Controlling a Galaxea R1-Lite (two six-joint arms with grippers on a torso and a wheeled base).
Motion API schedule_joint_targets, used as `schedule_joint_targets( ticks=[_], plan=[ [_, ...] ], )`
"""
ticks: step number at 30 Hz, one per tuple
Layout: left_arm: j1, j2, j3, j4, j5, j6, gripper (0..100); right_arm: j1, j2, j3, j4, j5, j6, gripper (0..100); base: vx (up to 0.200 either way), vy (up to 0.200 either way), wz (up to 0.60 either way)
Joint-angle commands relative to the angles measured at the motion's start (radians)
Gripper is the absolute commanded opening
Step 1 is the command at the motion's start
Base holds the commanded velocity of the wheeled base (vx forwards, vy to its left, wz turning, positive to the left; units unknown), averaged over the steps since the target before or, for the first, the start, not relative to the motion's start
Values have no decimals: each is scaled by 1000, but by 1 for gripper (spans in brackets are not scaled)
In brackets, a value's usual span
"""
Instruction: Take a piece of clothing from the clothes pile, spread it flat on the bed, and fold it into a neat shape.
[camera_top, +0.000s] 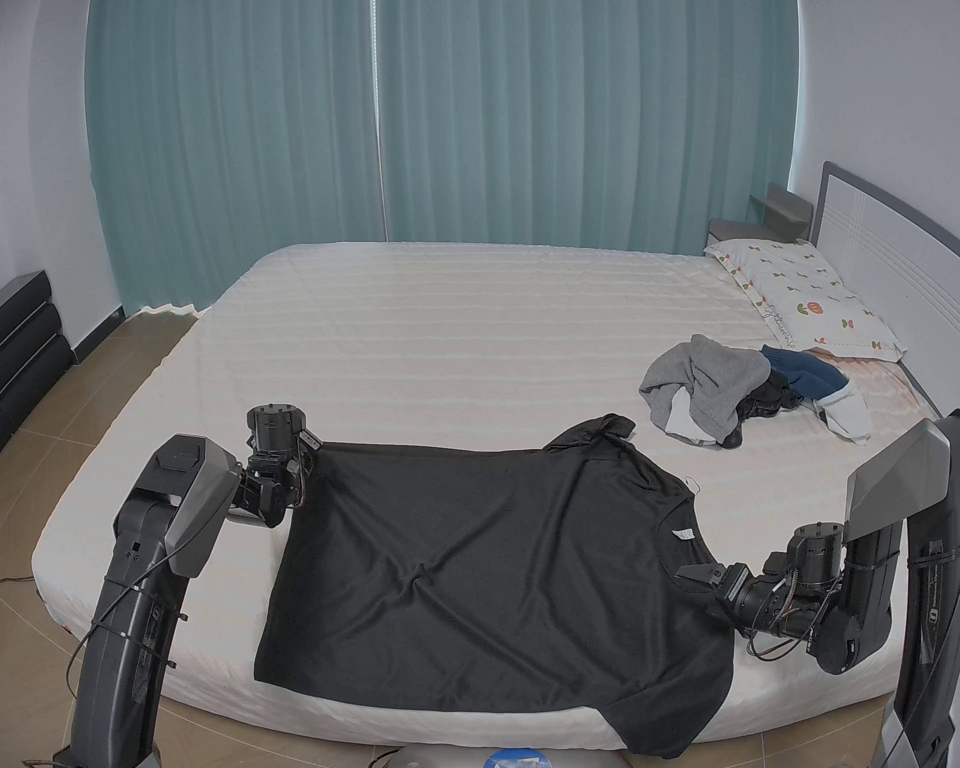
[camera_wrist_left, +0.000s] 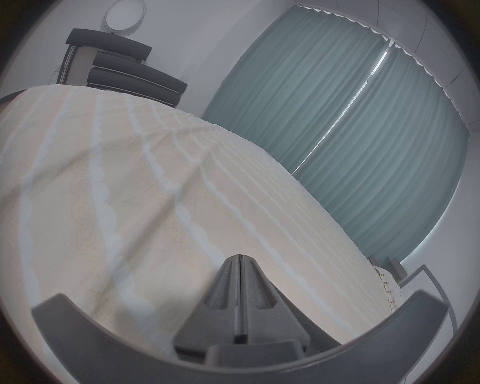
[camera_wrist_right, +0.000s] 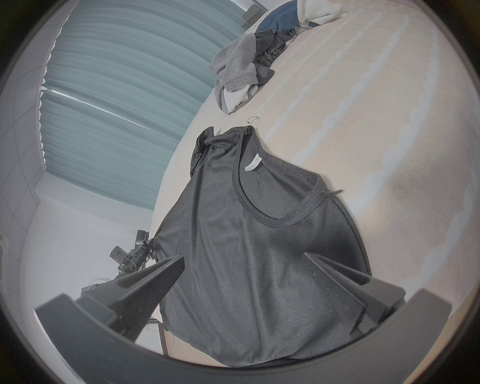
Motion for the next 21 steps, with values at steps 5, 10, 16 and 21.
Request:
schedule_joint_targets(
  ticks=[5, 10, 16, 21],
  plan=[
    [-1, 3, 3, 0, 1, 2, 0, 0, 2, 0, -16, 1, 0, 100, 0, 0, 0],
    [-2, -5, 12, -3, 0, 1, 100, 0, 2, -1, -16, 1, 0, 100, 0, 0, 0],
    [18, -134, 153, -14, 29, -64, 100, -1, 0, -4, -18, 1, 2, 100, 0, 0, 0],
    [14, -325, 437, -51, -40, -134, 100, -18, -29, -63, -16, -22, 25, 100, 0, 0, 0]
  ],
)
